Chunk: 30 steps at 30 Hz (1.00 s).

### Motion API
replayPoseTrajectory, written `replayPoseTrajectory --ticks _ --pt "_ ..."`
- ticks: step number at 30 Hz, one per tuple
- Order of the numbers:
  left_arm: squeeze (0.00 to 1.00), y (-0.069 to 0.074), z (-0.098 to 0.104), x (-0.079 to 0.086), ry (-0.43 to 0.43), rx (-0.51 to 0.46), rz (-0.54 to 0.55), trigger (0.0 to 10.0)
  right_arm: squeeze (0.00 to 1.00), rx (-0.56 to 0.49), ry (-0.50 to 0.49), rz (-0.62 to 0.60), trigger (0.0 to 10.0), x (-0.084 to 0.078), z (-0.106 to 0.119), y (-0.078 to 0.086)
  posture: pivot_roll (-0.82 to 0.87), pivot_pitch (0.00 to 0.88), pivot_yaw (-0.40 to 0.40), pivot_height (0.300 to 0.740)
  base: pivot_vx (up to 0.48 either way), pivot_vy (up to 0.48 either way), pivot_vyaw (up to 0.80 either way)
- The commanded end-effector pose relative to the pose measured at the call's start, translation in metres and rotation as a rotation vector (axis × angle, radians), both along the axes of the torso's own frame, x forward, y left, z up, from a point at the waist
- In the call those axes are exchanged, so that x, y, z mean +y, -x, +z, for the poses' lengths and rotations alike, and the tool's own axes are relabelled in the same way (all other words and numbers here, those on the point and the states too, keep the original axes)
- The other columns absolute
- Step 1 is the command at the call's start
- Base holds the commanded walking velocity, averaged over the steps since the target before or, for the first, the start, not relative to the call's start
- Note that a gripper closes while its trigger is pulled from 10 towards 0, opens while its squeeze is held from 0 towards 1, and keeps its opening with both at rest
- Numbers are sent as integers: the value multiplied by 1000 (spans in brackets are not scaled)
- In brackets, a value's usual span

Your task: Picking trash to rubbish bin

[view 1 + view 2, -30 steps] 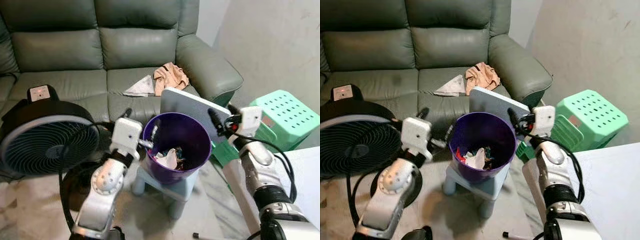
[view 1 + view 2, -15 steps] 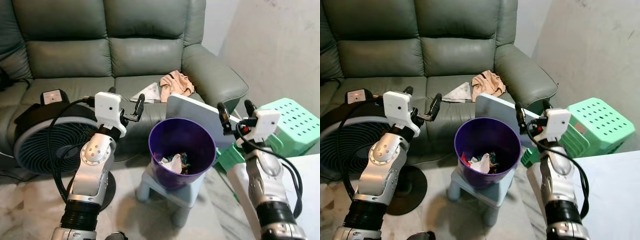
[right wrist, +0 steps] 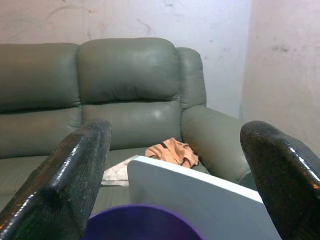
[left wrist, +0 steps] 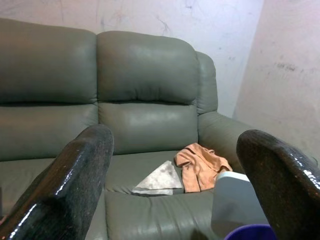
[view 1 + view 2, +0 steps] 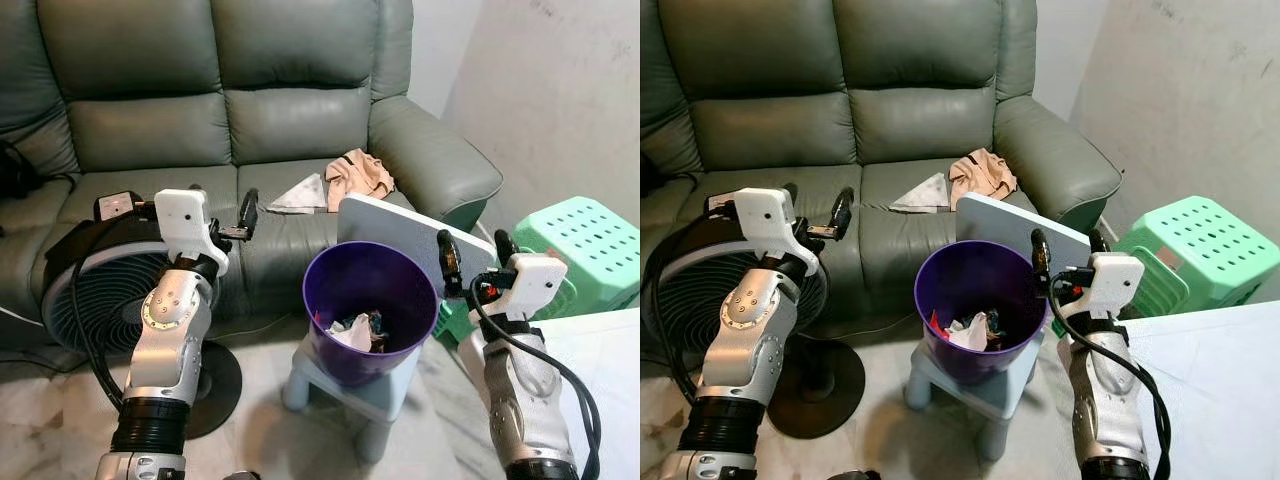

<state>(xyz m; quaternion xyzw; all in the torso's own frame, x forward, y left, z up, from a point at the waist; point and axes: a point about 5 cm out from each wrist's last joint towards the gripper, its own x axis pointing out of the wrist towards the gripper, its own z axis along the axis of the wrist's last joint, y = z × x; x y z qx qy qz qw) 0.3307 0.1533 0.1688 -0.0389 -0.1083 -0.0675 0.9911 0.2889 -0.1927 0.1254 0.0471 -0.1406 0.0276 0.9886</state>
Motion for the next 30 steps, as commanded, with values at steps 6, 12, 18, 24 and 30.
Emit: replayPoseTrajectory --ticks 6,12,18,24,30 --pt "0 -1 -2 7 2 14 28 10000 0 24 4 7 10000 5 0 9 0 37 -29 740 0 347 0" --pt "0 0 -2 9 9 14 33 10000 0 26 13 13 10000 5 2 10 2 32 -33 740 0 347 0" --pt "0 2 0 7 -5 -3 34 10000 0 37 3 13 10000 4 5 9 8 23 -45 740 0 0 0" --pt "0 7 -1 0 -4 -15 -2 10000 0 54 7 23 10000 4 6 8 9 18 -51 740 0 0 -496" --pt "0 9 -4 -6 -2 -2 -13 10000 0 78 22 21 10000 3 4 9 7 12 -55 740 0 0 -788"
